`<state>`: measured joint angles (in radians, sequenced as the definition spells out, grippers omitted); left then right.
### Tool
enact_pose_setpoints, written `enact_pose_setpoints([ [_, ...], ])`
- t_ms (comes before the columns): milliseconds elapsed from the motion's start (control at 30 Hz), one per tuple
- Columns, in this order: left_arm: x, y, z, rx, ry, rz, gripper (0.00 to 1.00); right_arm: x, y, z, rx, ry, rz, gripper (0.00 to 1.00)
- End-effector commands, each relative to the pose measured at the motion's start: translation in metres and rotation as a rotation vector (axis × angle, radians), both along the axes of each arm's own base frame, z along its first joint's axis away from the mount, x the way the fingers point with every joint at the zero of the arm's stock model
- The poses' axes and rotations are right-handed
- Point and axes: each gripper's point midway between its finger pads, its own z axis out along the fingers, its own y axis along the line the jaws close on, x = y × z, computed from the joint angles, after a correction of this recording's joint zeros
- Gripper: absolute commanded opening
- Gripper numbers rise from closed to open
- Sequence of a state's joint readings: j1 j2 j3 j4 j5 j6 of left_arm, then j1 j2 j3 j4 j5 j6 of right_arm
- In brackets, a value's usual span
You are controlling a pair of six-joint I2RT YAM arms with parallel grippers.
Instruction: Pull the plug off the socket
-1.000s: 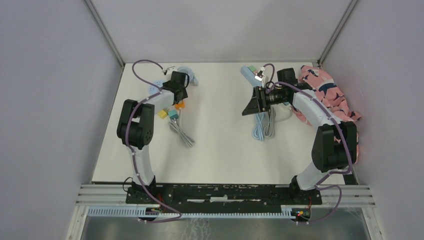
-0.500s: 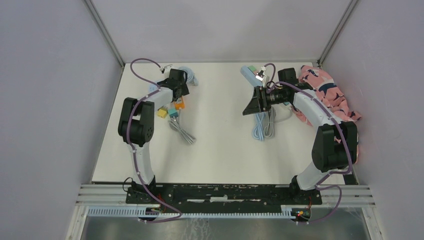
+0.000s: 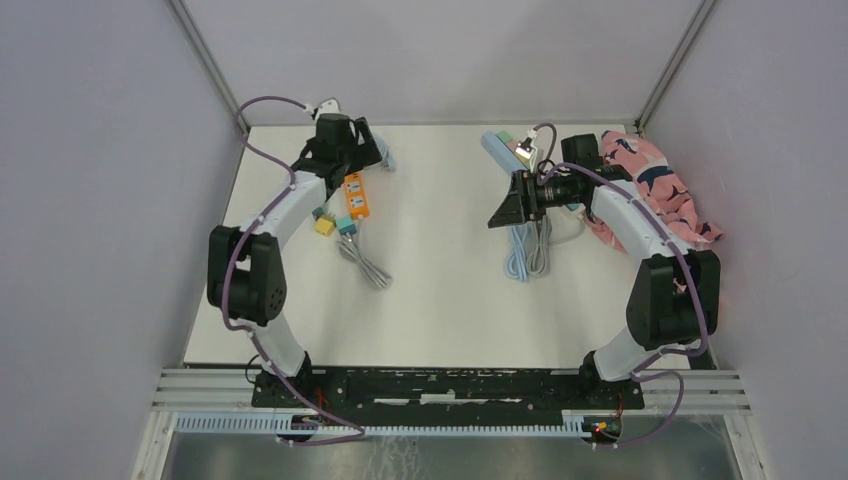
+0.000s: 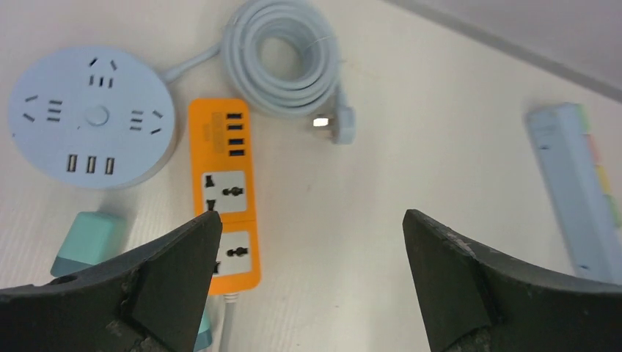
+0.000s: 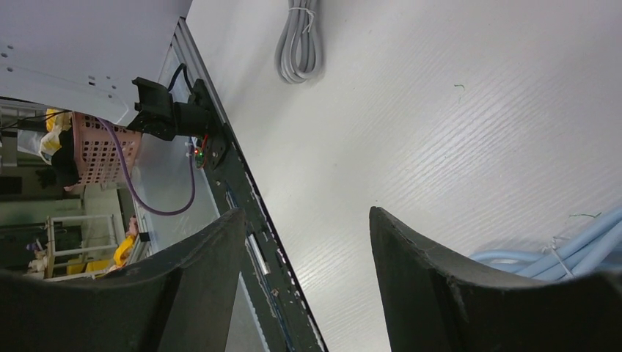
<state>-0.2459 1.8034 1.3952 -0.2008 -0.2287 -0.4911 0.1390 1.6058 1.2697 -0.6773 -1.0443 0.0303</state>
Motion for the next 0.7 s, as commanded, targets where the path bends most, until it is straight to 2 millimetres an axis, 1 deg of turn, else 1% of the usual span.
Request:
enact_pose_setpoints([
  [0, -0.012, -0.039, 0.084, -0.205, -0.177, -0.176, 0.99, 0.002, -0.004, 0.027, 0.001, -0.121, -0.004, 0.68],
  [100, -0.026, -0.056, 0.124, -0.264, -0.25, -0.286, 0.99, 0.003, -0.009, 0.03, -0.019, -0.151, -0.022, 0.68],
  [200, -0.047, -0.072, 0.162, -0.307, -0.325, -0.417, 0.99, 0.005, -0.015, 0.034, -0.045, -0.192, -0.042, 0.68],
  [267, -0.063, -0.082, 0.183, -0.319, -0.374, -0.519, 0.99, 0.006, -0.02, 0.037, -0.067, -0.219, -0.055, 0.68],
  [333, -0.077, -0.087, 0.198, -0.307, -0.412, -0.591, 0.99, 0.008, -0.026, 0.042, -0.105, -0.262, -0.068, 0.69],
  [400, -0.088, -0.087, 0.206, -0.271, -0.436, -0.64, 0.99, 0.011, -0.032, 0.048, -0.146, -0.311, -0.088, 0.69],
  [500, -0.097, -0.081, 0.21, -0.177, -0.467, -0.676, 0.99, 0.016, -0.038, 0.064, -0.187, -0.389, -0.106, 0.69],
  [600, -0.099, -0.073, 0.204, -0.118, -0.488, -0.656, 0.99, 0.023, -0.042, 0.086, -0.218, -0.467, -0.118, 0.69],
  [667, -0.103, -0.071, 0.195, -0.096, -0.49, -0.669, 0.99, 0.029, -0.045, 0.104, -0.229, -0.509, -0.128, 0.69],
])
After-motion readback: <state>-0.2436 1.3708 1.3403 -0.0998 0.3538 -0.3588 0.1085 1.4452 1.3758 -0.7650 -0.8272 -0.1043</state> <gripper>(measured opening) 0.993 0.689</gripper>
